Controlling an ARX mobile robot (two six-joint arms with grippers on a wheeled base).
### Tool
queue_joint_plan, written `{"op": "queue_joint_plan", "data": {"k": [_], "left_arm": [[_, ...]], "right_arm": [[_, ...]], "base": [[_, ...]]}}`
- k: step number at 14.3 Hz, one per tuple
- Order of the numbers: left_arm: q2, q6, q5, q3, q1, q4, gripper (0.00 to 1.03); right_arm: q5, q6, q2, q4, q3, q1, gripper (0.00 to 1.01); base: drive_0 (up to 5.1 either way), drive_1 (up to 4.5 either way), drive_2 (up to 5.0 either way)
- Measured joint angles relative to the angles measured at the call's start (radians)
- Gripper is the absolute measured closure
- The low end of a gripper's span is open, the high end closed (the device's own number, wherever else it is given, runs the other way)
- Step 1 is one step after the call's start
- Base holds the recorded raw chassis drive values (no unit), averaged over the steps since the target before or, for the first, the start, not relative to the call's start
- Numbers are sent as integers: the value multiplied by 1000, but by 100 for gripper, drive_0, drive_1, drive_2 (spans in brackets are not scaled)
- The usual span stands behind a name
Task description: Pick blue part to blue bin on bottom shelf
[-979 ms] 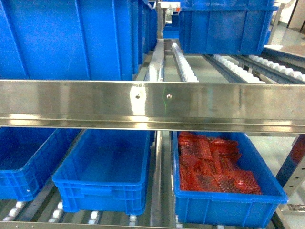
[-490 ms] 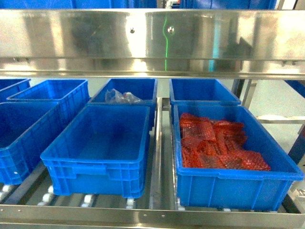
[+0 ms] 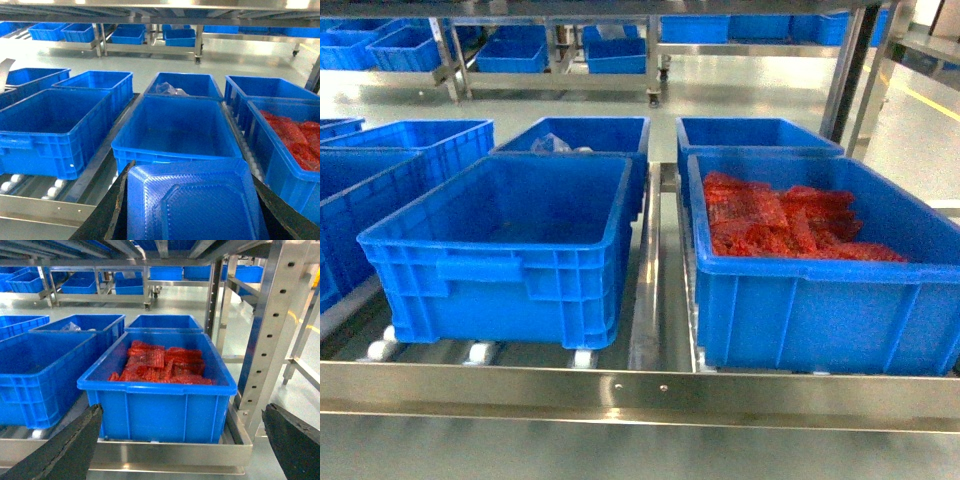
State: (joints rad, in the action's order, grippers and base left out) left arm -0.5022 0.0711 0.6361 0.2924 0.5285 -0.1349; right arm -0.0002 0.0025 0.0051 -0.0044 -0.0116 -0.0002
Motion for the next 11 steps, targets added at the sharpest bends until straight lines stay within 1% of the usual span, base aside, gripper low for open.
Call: {"op": "queue_joint_plan", "data": {"k": [11], "left_arm": [[0, 0, 0, -3, 0, 0, 59]], "right_arm": [[0, 0, 0, -2, 0, 0, 3]], "base": [[0, 0, 0]]}}
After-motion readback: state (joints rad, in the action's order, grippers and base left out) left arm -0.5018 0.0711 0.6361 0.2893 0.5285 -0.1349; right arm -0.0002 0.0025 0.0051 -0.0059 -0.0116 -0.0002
